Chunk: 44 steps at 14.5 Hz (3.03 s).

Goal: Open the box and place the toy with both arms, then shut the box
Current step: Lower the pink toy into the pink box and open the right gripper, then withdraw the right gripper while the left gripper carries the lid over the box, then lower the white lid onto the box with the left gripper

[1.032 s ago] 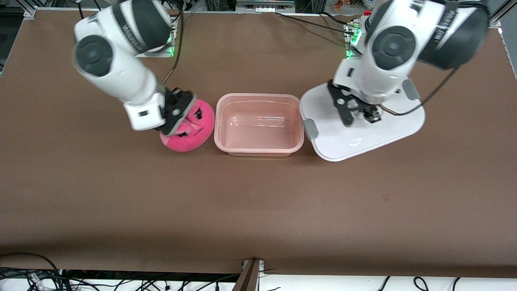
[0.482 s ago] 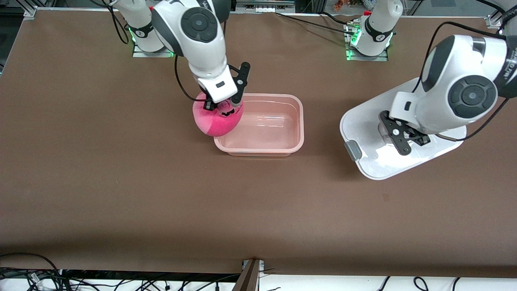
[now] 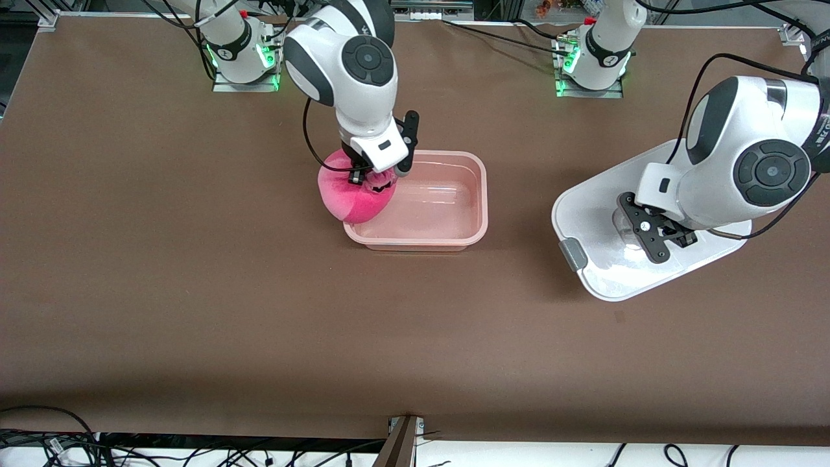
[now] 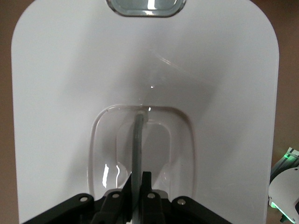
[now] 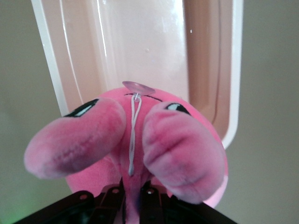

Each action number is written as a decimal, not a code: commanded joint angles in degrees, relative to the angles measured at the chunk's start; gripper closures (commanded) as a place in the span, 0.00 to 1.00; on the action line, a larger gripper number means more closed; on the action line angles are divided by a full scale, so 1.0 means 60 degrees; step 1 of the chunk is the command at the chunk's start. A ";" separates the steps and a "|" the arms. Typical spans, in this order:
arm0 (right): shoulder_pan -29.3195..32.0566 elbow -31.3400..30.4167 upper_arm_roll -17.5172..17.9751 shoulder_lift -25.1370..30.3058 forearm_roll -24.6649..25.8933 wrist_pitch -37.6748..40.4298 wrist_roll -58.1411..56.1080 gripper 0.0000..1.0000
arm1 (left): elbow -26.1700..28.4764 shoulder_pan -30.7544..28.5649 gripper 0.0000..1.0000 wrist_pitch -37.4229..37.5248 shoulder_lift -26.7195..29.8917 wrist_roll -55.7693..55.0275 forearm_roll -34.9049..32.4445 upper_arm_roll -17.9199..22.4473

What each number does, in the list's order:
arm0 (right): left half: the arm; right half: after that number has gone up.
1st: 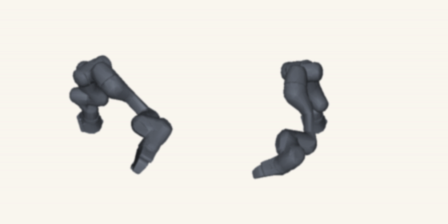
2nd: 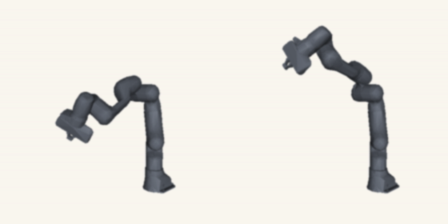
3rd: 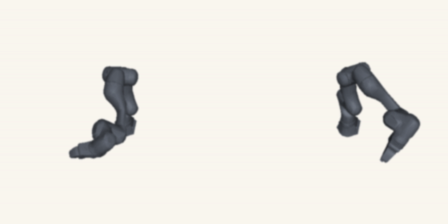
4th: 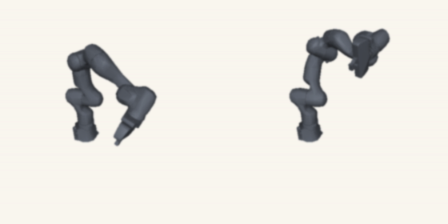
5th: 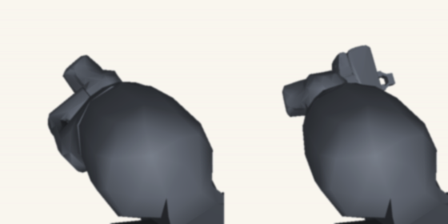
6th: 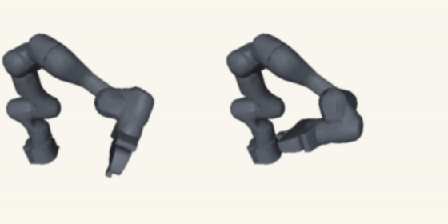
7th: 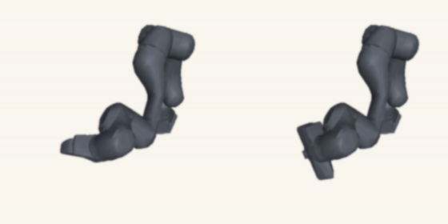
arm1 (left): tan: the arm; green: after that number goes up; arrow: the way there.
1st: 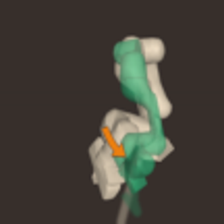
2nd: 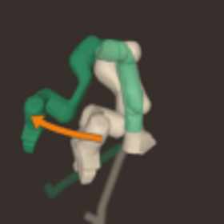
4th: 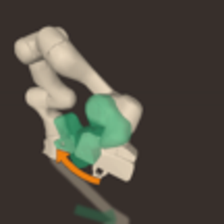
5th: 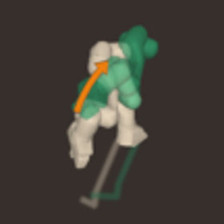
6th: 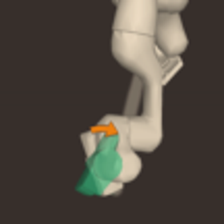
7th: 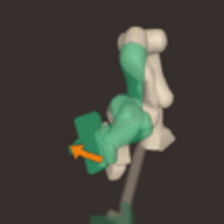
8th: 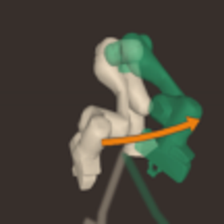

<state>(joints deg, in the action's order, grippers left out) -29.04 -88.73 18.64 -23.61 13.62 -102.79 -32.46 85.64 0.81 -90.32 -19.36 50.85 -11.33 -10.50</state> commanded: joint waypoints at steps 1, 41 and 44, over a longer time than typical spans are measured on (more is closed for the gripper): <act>-0.0549 0.0665 -0.0060 -0.0649 0.0221 0.0052 0.1040 0.27 | -0.0108 -0.0222 1.00 -0.0122 -0.0054 0.0183 -0.0002 -0.0125; 0.5192 0.1370 -0.2563 0.2601 -0.1844 0.3053 0.5232 0.00 | -0.0036 0.4640 1.00 -0.5015 -0.2852 -0.3169 0.0204 -0.2043; 0.5177 0.1268 -0.2594 0.2558 -0.1918 0.3114 0.5323 0.00 | 0.0110 0.4714 1.00 -0.4898 -0.2808 -0.3245 0.0203 -0.2029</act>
<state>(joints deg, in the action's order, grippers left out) 2.14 -79.32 3.45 -9.49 3.12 -84.42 -1.74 85.64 27.69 -119.12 -35.64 33.40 -9.21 -23.08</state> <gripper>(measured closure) 0.000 0.943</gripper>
